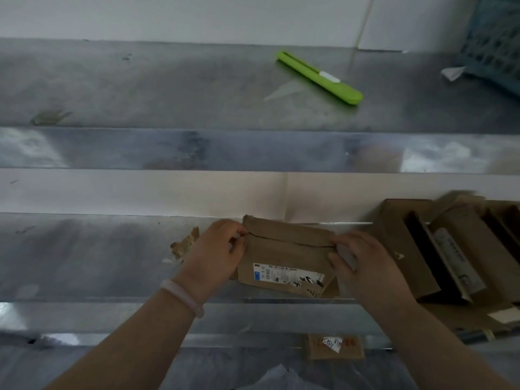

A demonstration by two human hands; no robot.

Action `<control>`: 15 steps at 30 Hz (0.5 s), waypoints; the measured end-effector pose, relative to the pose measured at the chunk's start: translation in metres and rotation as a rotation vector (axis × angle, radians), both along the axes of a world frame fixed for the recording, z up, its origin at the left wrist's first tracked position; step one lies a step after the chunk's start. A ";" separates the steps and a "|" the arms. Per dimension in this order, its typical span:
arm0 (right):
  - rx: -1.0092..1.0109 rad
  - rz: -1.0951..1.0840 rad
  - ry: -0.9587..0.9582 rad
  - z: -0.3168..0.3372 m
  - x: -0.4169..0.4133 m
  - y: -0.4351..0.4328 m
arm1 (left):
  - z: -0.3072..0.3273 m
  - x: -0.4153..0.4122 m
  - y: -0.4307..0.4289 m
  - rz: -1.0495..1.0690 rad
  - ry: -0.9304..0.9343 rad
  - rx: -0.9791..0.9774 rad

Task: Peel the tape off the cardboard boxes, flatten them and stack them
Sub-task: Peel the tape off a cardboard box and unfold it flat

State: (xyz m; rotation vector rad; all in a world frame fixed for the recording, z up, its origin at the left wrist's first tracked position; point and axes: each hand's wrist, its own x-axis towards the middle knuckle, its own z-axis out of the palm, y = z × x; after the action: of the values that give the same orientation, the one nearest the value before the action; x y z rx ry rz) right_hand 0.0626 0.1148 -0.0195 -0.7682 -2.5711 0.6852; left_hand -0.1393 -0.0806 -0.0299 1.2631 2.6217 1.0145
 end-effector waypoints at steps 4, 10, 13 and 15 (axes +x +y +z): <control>-0.075 0.014 -0.062 0.006 0.002 -0.002 | 0.007 0.006 0.001 0.010 -0.066 -0.025; -0.142 0.094 -0.195 0.015 -0.004 0.002 | 0.013 0.015 0.008 -0.015 -0.079 -0.118; -0.143 0.093 -0.142 0.016 -0.004 0.001 | 0.015 0.016 0.011 0.029 -0.002 -0.123; -0.144 0.104 -0.148 0.013 -0.004 0.001 | 0.017 0.015 0.013 0.028 0.003 -0.153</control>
State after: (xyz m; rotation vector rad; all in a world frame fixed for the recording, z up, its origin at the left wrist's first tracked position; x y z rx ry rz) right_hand 0.0584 0.1155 -0.0063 -0.7599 -2.7349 0.8849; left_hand -0.1241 -0.0674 -0.0131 1.1977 2.6674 0.7986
